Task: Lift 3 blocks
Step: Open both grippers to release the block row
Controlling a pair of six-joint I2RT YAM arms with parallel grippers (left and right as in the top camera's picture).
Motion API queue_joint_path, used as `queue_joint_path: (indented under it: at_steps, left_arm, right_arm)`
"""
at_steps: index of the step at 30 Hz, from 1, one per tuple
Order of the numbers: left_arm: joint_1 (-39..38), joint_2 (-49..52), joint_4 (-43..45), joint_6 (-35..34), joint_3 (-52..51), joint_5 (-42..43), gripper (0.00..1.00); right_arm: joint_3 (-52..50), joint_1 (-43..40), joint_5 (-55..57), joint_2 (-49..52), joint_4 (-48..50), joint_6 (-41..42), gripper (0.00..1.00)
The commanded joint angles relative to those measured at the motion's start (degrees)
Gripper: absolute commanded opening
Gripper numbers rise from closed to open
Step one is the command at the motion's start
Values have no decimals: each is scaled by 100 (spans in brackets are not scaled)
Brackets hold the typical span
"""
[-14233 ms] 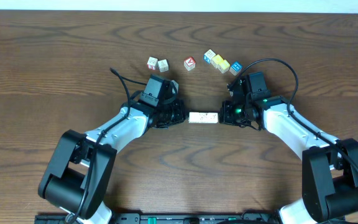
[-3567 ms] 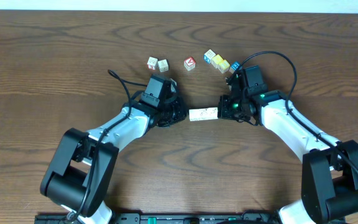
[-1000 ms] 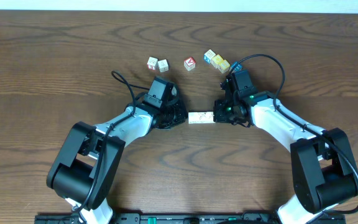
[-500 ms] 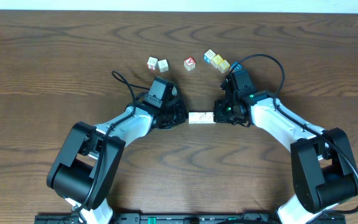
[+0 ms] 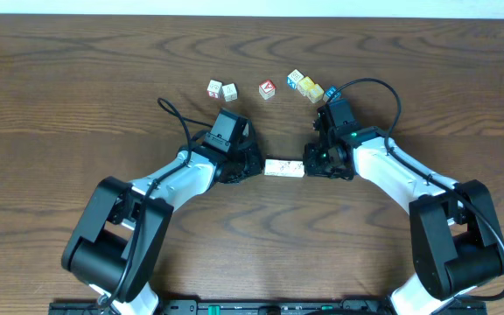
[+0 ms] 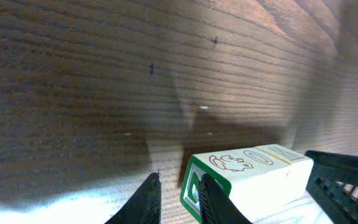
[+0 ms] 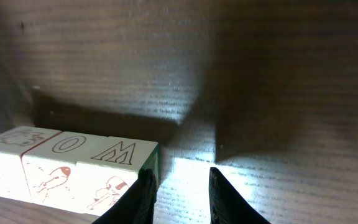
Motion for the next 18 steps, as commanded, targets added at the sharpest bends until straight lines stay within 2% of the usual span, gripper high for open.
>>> queue_joint_path:
  at_steps: [1, 8, 18]
  left_arm:
    - [-92, -260, -105, 140, 186, -157, 24]
    - [-90, -455, -330, 243, 186, -509, 34]
    - [-79, -466, -459, 243, 188, -691, 35]
  right_arm:
    - [127, 46, -197, -90, -94, 24, 27]
    - [424, -2, 146, -90, -549, 22, 28]
    - [498, -9, 306, -122, -732, 24, 27]
